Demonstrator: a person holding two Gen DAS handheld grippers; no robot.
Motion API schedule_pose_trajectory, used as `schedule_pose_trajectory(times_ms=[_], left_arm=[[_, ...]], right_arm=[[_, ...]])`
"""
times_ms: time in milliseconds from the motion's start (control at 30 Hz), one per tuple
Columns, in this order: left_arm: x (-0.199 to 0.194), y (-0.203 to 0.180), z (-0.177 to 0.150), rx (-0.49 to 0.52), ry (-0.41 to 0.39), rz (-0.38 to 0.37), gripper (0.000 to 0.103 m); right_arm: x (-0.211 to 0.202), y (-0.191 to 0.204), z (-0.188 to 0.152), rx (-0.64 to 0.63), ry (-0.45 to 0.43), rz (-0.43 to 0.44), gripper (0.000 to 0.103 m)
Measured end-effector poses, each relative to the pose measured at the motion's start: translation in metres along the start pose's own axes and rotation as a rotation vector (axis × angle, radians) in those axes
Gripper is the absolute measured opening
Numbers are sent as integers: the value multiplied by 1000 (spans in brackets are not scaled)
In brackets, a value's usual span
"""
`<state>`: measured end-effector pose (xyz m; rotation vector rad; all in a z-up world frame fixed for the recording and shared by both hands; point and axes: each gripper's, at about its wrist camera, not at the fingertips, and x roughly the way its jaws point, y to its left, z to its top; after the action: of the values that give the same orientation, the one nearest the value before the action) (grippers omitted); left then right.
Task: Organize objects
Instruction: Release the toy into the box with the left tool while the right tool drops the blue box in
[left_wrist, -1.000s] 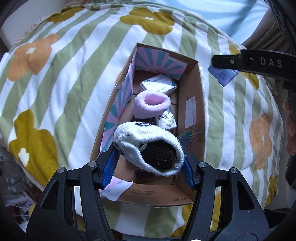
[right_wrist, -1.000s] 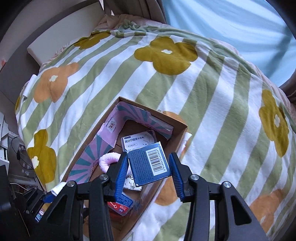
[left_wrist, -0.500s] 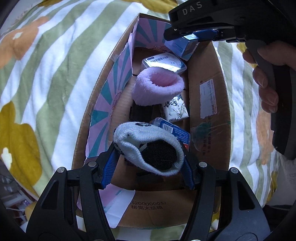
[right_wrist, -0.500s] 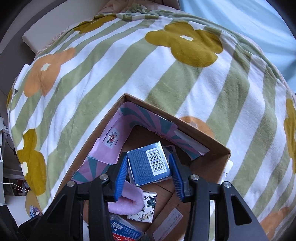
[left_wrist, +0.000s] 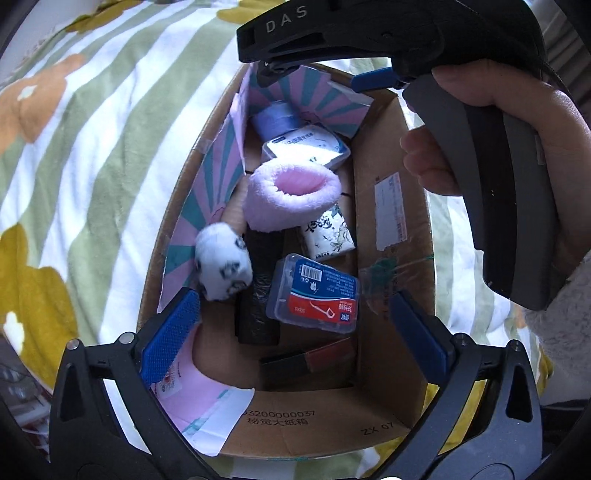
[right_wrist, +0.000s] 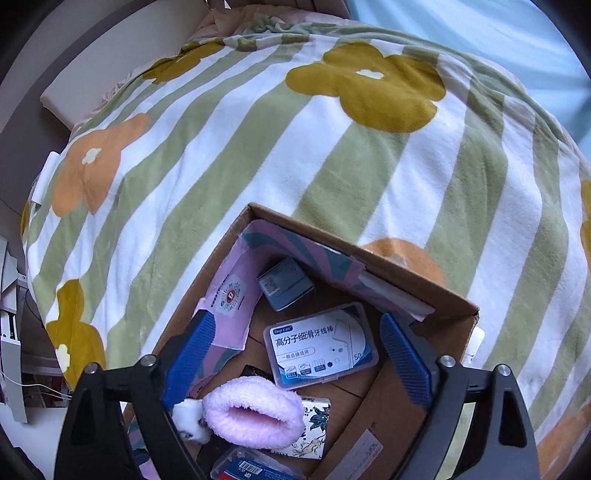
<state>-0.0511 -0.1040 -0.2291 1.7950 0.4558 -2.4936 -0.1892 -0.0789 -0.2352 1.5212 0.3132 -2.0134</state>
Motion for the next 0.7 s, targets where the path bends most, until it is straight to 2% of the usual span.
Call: schedule_pose_trajectory(times_ms=[367, 700], left_arm=[[-2, -2, -4, -8, 2, -4, 103], [-34, -10, 3, 5, -36, 20, 103]], right_arm=[[-16, -3, -8, 10, -9, -15, 89], [-92, -10, -25, 19, -58, -34, 89]])
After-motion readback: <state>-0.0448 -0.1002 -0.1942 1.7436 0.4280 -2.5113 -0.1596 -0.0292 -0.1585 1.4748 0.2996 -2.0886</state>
